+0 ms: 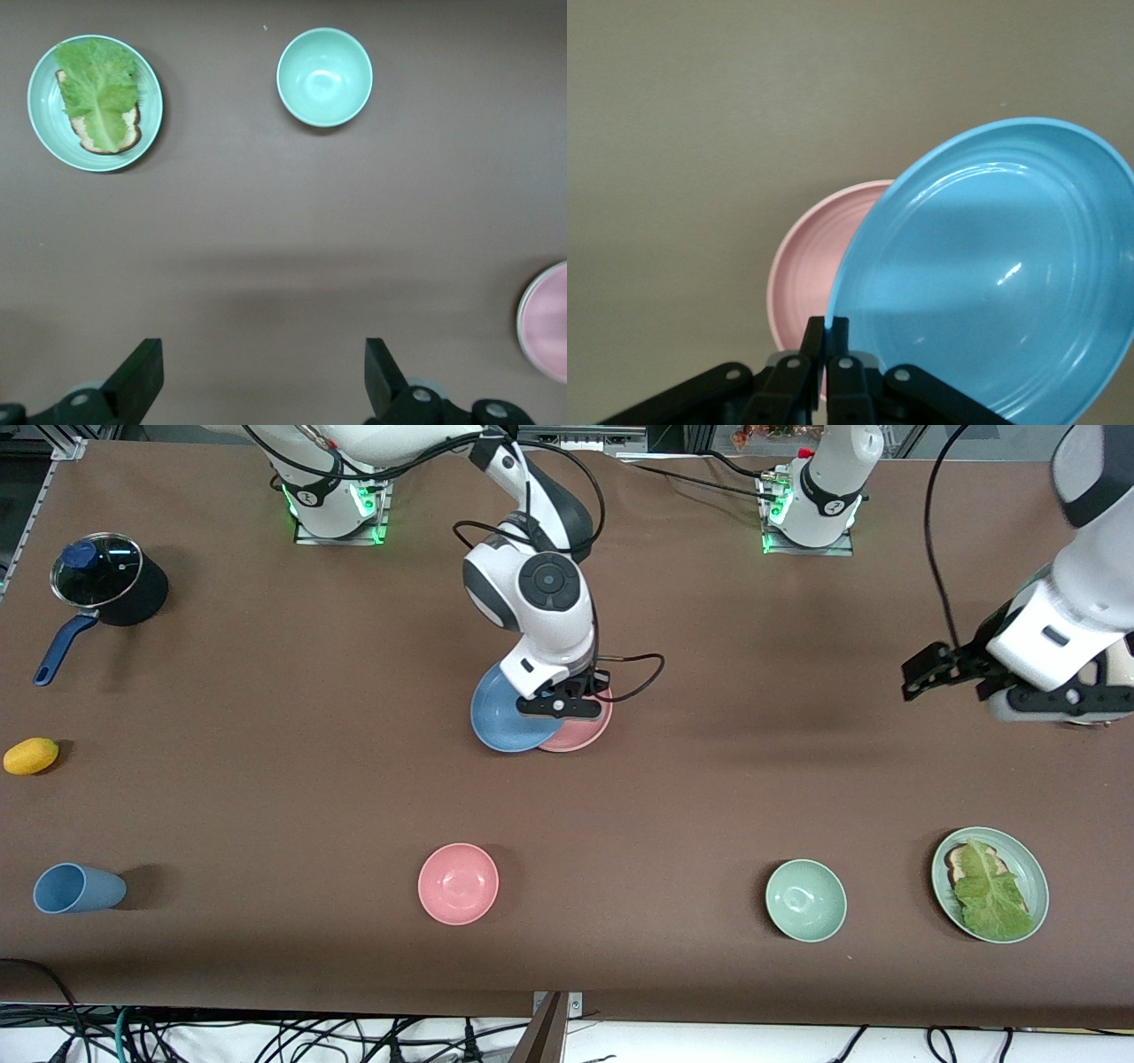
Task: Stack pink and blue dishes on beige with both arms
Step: 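Carry the blue plate onto the pink plate while the left gripper withdraws, then lower the blue plate onto the pink plate and open the right gripper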
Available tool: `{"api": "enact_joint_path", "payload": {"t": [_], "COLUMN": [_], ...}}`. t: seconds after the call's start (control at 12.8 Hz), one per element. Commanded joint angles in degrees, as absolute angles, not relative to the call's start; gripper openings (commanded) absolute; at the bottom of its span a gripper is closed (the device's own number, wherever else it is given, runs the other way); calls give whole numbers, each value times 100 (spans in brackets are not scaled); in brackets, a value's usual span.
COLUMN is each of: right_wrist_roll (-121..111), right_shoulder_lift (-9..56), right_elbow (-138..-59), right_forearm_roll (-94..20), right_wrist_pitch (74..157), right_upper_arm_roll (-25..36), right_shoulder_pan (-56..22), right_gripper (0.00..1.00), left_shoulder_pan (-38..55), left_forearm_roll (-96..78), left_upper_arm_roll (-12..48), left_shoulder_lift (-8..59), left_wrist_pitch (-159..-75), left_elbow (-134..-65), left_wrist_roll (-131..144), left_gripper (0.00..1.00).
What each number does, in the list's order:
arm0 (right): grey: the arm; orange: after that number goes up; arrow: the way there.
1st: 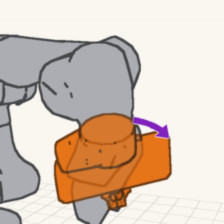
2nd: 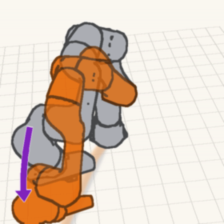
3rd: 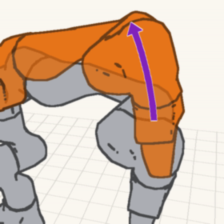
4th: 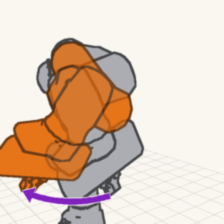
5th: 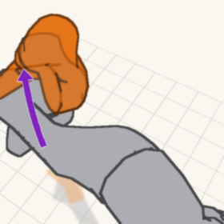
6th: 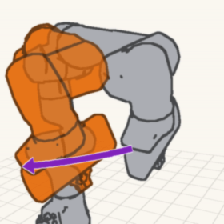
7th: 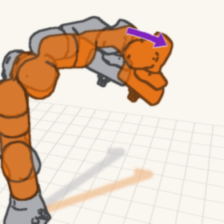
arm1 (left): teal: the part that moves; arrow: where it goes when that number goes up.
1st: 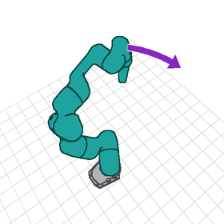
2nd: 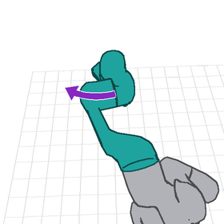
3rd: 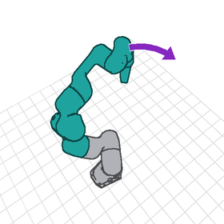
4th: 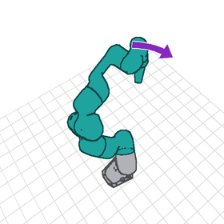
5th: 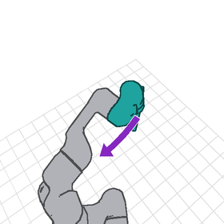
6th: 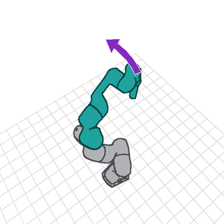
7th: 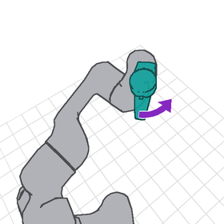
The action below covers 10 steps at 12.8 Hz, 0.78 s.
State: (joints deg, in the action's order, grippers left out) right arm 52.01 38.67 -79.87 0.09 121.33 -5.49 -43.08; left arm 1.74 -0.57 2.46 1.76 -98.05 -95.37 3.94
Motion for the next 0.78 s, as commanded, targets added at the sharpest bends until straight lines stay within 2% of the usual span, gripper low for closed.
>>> {"api": "enact_joint_path", "payload": {"t": [0.0,0.31,0.39,0.47,0.55,0.71], "right_wrist_roll": [5361,5432,5414,5397,5370,5396], "right_shoulder_lift": [4183,4359,4377,4429,4447,4439], "right_elbow": [-7594,-7602,-7629,-7629,-7629,-7603], "right_forearm_roll": [-140,-193,-193,-193,-167,-141], "right_wrist_pitch": [12408,12665,12665,12656,12665,12674], "right_upper_arm_roll": [-510,-510,-501,-501,-501,-492], "right_shoulder_pan": [-4508,-4588,-4579,-4544,-4518,-4535], "right_gripper": [0,0,14,62,100,100], "left_shoulder_pan": [220,141,158,158,167,158], "left_forearm_roll": [-123,18,18,18,18,18], "left_upper_arm_roll": [176,220,228,237,237,229], "left_shoulder_lift": [-369,-343,-325,-299,-281,-281], "left_wrist_pitch": [-9897,-9582,-9545,-9536,-9536,-9519], "left_elbow": [-10072,-9967,-9915,-9879,-9862,-9844], "left_wrist_roll": [123,114,123,123,114,97], "left_gripper": [100,100,100,100,100,100]}}
